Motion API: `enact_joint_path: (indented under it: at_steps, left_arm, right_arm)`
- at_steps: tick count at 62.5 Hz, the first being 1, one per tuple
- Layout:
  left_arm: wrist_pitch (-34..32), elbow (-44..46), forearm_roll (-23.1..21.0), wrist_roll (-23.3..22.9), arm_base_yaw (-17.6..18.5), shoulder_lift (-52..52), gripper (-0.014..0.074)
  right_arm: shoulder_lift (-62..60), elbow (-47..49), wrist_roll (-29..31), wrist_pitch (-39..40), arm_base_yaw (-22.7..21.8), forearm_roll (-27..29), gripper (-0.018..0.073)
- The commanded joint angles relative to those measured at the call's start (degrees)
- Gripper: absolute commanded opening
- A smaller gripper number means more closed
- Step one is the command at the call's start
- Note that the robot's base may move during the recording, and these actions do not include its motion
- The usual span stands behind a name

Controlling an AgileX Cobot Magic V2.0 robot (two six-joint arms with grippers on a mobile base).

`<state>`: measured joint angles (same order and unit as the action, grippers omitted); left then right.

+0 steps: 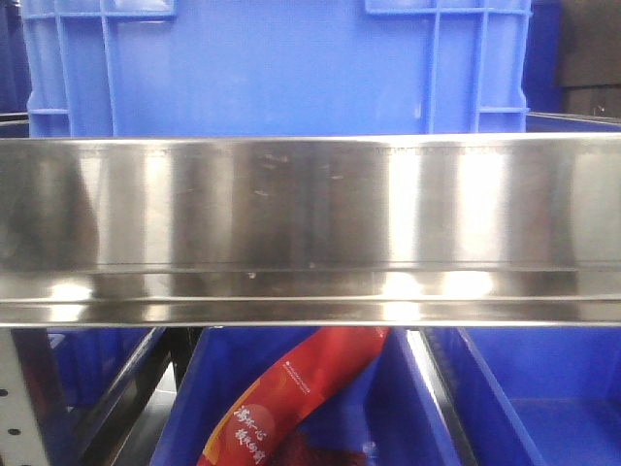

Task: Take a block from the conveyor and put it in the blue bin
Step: 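Move both held blocks over an open blue bin on the shelf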

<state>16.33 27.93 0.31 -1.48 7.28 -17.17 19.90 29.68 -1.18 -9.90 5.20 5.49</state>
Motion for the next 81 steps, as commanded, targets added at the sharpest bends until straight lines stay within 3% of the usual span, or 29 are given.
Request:
enact_joint_path:
  at_steps: [1, 44, 50, 55, 66, 74, 81]
  left_arm:
    - [-1.08, 0.12, 0.10, -0.23, 0.32, 0.23, -0.0111]
    - [-2.93, 0.12, 0.10, -0.23, 0.32, 0.12, -0.0111]
    - [-4.20, 1.10, -0.96, -0.23, 0.32, -0.11, -0.0111]
    - [-4.09, 4.29, -3.48, -0.23, 0.43, -0.83, -0.0111]
    - [-2.77, 13.43, -2.06, -0.23, 0.43, -6.97, -0.0111]
    - [3.29, 21.03, -2.18, 0.00, 0.43, -15.25, -0.0111]
    - [7.63, 28.25, -5.31, 0.00, 0.43, -23.28, -0.0111]
  right_arm:
    - [-0.27, -0.07, 0.15, 1.41, 0.03, -0.21, -0.0162]
    - [-0.27, -0.07, 0.15, 1.41, 0.03, -0.21, -0.0162]
    - [0.11, 0.06, 0.15, 4.87, 0.03, -0.21, -0.0162]
    - [1.31, 1.87, 0.15, 6.19, 0.03, -0.21, -0.0162]
    - [7.18, 9.30, 0.15, 4.39, 0.15, -0.21, -0.0162]
    - [13.44, 15.26, 0.15, 4.39, 0.15, -0.21, -0.0162]
    - [18.63, 19.79, 0.15, 4.39, 1.09, -0.21, -0.0162]
